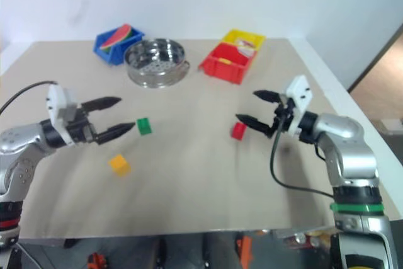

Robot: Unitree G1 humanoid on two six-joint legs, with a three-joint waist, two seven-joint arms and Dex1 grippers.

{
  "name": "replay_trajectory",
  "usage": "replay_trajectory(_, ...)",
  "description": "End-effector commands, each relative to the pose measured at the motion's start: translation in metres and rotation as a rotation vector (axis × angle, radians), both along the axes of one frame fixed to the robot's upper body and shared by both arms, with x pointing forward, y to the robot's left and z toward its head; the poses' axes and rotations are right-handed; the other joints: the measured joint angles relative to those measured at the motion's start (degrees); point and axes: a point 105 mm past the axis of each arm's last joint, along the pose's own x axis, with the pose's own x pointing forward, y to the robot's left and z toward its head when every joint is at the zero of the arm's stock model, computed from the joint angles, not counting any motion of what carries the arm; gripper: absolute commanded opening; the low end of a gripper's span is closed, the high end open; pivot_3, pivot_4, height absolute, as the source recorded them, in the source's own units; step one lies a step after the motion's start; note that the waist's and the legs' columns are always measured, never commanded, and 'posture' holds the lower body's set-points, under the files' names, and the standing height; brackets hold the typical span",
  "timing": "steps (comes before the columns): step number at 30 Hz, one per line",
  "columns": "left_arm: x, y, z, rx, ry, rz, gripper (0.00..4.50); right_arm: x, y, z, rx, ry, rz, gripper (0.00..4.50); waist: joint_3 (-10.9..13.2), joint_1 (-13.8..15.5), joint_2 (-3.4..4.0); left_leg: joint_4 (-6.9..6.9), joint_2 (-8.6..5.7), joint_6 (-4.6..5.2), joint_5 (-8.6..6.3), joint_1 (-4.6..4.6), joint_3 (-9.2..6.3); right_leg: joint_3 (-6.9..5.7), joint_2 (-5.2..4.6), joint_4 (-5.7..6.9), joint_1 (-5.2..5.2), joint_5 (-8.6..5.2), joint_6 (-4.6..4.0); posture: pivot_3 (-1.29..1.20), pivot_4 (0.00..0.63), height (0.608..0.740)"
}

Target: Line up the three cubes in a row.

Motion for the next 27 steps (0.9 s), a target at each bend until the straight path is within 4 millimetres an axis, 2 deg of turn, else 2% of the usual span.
replay_trajectory(1,-0.019,-0.027,0.000,0.074,0.027,-0.173,4.49,0.007,0.009,-0.010,-0.049,0.018,0.054,4.50,0.0,-0.1,0.01,-0.01,0.00,0.02,-0.01,0.00,0.03,0.04,0.01,0.00,-0.02,-0.01,-0.02,0.00,0.150,0.740)
replay_trajectory(5,-0.029,-0.040,-0.013,0.100,0.090,-0.262,4.49,0.014,0.007,-0.033,-0.115,0.074,0.073,4.50,0.0,-0.1,0.02,-0.02,0.02,0.07,-0.04,-0.03,0.08,0.09,0.03,0.01,-0.08,-0.02,-0.04,0.00,0.150,0.740)
replay_trajectory(14,-0.034,-0.052,-0.021,0.116,0.084,-0.290,4.49,0.028,0.001,-0.046,-0.120,0.106,0.048,4.50,0.0,-0.1,0.02,0.00,0.01,0.07,-0.03,0.00,0.12,0.12,0.03,0.03,-0.07,0.00,-0.01,0.00,0.150,0.740)
replay_trajectory(18,-0.034,-0.052,-0.022,0.113,0.075,-0.279,4.49,0.030,-0.001,-0.057,-0.121,0.150,0.033,4.50,0.0,-0.1,0.02,0.00,0.00,0.07,-0.03,0.00,0.15,0.17,0.02,0.03,-0.07,0.00,-0.01,0.00,0.150,0.740)
replay_trajectory(21,-0.034,-0.052,-0.022,0.111,0.072,-0.275,4.50,0.031,-0.002,-0.061,-0.120,0.163,0.032,3.67,0.0,-0.1,0.02,0.00,0.00,0.07,-0.04,0.00,0.15,0.18,0.02,0.03,-0.07,0.01,-0.01,0.00,0.150,0.740)
replay_trajectory(27,-0.033,-0.051,-0.021,0.106,0.067,-0.257,4.50,0.031,0.001,-0.059,-0.119,0.154,0.043,1.60,0.0,-0.1,0.02,0.01,0.00,0.07,-0.03,0.03,0.16,0.19,0.03,0.06,-0.07,0.01,-0.01,0.00,0.150,0.740)
